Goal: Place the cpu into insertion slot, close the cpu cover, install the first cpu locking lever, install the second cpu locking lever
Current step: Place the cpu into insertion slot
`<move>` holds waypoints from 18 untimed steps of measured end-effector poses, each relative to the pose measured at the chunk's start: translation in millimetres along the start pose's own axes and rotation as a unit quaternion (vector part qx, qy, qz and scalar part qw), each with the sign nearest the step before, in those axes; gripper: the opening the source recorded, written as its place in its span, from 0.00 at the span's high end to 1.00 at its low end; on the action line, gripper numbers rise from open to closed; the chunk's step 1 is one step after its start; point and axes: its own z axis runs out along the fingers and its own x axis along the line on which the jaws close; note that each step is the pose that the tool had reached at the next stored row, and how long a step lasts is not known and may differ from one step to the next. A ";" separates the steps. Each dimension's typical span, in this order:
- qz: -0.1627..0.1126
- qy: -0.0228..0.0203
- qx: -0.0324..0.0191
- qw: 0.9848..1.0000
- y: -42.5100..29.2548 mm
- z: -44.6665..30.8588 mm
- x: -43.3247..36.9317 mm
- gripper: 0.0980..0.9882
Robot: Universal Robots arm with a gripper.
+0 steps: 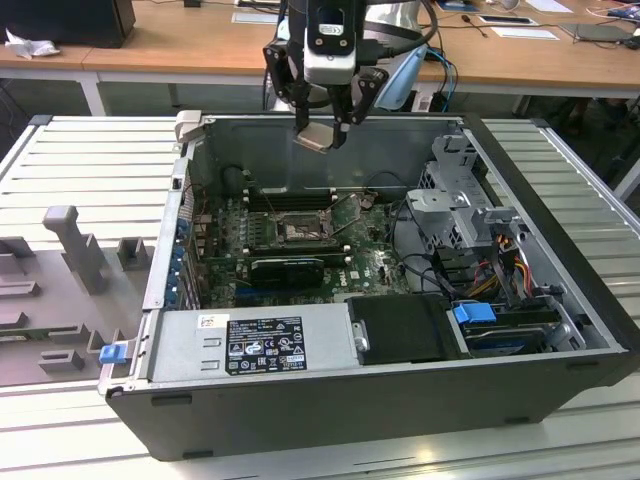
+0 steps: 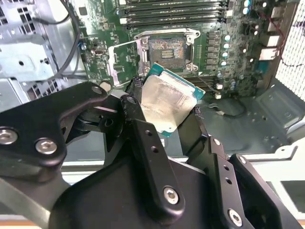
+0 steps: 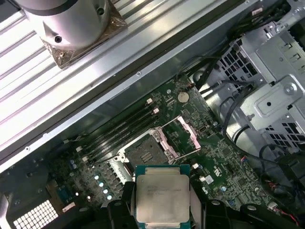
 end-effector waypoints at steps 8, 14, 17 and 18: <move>0.017 -0.001 0.000 1.000 -0.8 3.8 0.6 0.50; 0.048 -0.004 -0.001 0.999 -0.9 4.7 0.7 0.50; 0.067 -0.006 -0.001 0.998 -1.0 5.1 0.7 0.50; 0.073 -0.006 -0.001 0.997 -1.0 5.2 0.7 0.50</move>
